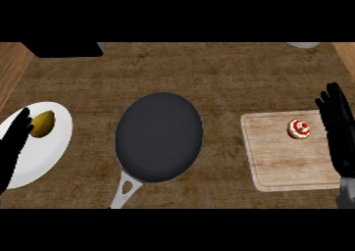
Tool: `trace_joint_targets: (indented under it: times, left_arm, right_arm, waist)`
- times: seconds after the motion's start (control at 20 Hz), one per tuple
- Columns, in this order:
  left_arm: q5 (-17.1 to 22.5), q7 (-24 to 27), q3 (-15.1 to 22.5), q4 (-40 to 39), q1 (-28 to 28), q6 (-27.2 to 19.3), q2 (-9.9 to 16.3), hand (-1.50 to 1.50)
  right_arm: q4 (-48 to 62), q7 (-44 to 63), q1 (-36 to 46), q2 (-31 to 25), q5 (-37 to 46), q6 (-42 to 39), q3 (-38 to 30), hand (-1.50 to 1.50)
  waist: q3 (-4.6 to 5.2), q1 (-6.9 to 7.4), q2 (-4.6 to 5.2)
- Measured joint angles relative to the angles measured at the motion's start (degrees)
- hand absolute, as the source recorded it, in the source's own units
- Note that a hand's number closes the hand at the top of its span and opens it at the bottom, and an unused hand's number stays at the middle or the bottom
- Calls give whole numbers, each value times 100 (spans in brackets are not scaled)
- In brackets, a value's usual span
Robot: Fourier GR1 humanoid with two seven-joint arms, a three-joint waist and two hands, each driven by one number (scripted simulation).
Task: Pick the cupcake from the cutting board and place it in the pan
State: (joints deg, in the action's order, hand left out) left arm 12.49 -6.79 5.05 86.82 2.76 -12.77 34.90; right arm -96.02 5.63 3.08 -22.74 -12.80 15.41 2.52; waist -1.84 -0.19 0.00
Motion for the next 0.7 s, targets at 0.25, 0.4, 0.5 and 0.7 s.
trace_joint_targets:
  times: [0.25, 0.4, 0.5, 0.7]
  left_arm:
    - [-316, 81, 306, 166, -134, -63, -197, 0]
    - [-422, 129, 525, 216, -188, -56, -348, 0]
    - [-462, 94, 647, 229, -184, -58, -453, 0]
    - [-584, 6, 793, 355, -145, -143, -616, 0]
  right_arm:
    - [692, -121, 785, -243, -848, -1146, -338, -150]
    - [1096, -148, 1022, -828, -540, -1587, -319, -150]
    - [1624, 19, 1105, -999, -620, -1491, -668, -150]
    - [2602, -122, 1009, -1651, -631, -2239, -973, -150]
  waist:
    - [119, 123, 34]
    - [167, 179, 71]
    - [170, 151, 71]
    - [170, 117, 52]
